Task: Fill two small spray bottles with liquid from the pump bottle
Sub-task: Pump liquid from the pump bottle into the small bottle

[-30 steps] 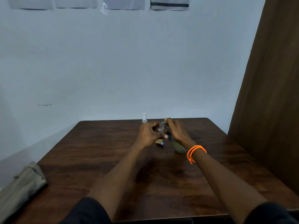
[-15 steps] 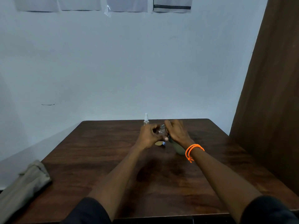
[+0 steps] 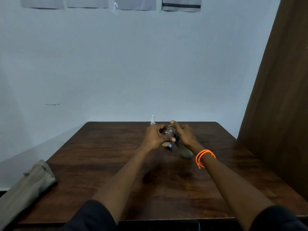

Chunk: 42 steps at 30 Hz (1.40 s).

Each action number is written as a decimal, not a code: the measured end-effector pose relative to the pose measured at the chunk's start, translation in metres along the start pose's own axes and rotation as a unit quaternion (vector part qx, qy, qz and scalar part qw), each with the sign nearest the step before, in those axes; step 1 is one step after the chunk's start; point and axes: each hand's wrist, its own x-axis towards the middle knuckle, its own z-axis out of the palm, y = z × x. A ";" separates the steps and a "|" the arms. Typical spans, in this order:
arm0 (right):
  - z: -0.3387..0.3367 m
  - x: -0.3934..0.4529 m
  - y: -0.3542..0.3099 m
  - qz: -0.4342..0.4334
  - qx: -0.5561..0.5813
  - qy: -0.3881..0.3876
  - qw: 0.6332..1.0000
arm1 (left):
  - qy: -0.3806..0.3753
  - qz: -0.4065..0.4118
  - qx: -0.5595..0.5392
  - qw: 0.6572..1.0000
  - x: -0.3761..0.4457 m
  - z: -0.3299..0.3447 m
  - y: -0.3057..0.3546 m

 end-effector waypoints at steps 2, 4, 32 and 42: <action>0.002 0.002 0.000 -0.019 -0.019 0.011 1.000 | -0.009 0.001 0.003 1.000 -0.001 -0.002 0.001; 0.005 0.003 0.000 -0.036 -0.045 0.021 0.998 | -0.016 0.000 0.010 1.000 -0.002 -0.003 0.000; 0.021 0.005 -0.010 -0.061 -0.125 0.013 0.990 | 0.015 -0.038 0.036 0.998 -0.003 -0.016 -0.022; 0.027 0.009 -0.010 -0.065 -0.156 0.016 0.985 | 0.028 -0.070 0.009 0.997 -0.002 -0.014 -0.024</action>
